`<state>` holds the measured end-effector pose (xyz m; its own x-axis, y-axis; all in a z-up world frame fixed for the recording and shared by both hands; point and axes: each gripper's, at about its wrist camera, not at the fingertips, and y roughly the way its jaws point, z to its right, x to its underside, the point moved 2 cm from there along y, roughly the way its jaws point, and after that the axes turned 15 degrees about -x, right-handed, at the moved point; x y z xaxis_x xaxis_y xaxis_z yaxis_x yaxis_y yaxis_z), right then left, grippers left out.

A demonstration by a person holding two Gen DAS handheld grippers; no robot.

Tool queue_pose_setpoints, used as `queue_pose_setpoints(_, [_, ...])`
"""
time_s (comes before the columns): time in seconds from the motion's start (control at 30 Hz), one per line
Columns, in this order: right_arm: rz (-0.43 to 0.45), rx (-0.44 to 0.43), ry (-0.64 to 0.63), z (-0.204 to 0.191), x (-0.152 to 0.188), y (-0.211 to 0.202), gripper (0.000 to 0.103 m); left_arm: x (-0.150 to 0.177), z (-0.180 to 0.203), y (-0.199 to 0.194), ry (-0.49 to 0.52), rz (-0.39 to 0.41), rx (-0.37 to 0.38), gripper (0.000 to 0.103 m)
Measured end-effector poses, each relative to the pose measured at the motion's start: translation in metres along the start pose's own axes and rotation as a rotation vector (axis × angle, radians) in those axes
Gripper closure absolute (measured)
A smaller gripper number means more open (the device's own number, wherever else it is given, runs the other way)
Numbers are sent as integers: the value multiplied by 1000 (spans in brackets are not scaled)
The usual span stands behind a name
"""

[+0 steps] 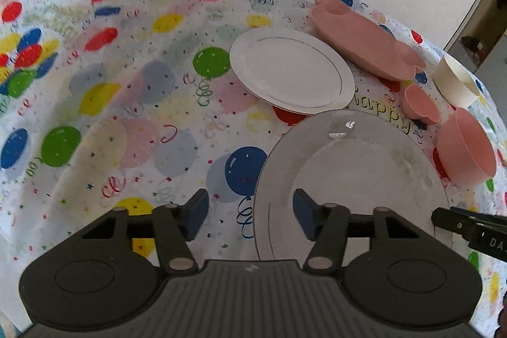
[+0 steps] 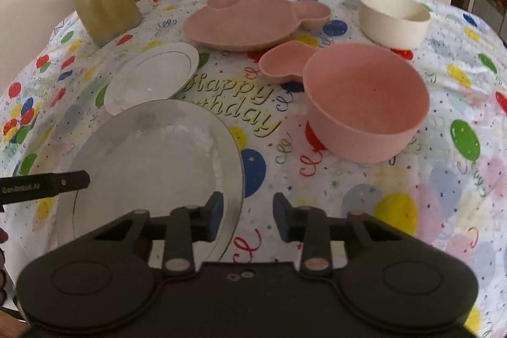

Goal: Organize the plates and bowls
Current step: 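Close the left gripper on the large white plate rim while the right gripper grips it too, then lift and carry the large white plate with both grippers off the table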

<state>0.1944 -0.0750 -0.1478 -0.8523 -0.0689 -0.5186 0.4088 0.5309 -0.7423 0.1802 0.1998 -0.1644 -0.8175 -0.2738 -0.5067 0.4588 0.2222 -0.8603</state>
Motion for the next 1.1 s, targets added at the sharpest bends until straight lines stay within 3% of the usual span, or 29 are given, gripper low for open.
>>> queue_pose_setpoints(0.1, [-3,-17,18,0,-1,0,79,-2,-1,5,-15,-31,33,63])
queue_pose_setpoints(0.17, [-13,-41,40,1,-1,1,89,-4,-2,7,-19,-41,51,70])
queue_pose_setpoints(0.23, [-18,-56,64,2,-2,2,90,-4,-2,8,-22,-47,59,71])
queue_pose_setpoints(0.33, [-13,-58,93,3,-2,2,90,-5,-2,9,-25,-75,93,81])
queue_pose_setpoints(0.47, [-14,-41,103,3,-2,2,95,-5,1,9,-8,-79,97,82])
queue_pose_setpoints(0.77, [-8,-18,120,6,1,-3,96,-2,3,6,10,-90,127,83])
queue_pose_setpoints(1.1, [15,-12,158,29,14,-44,96,13,28,-24,54,-90,178,83])
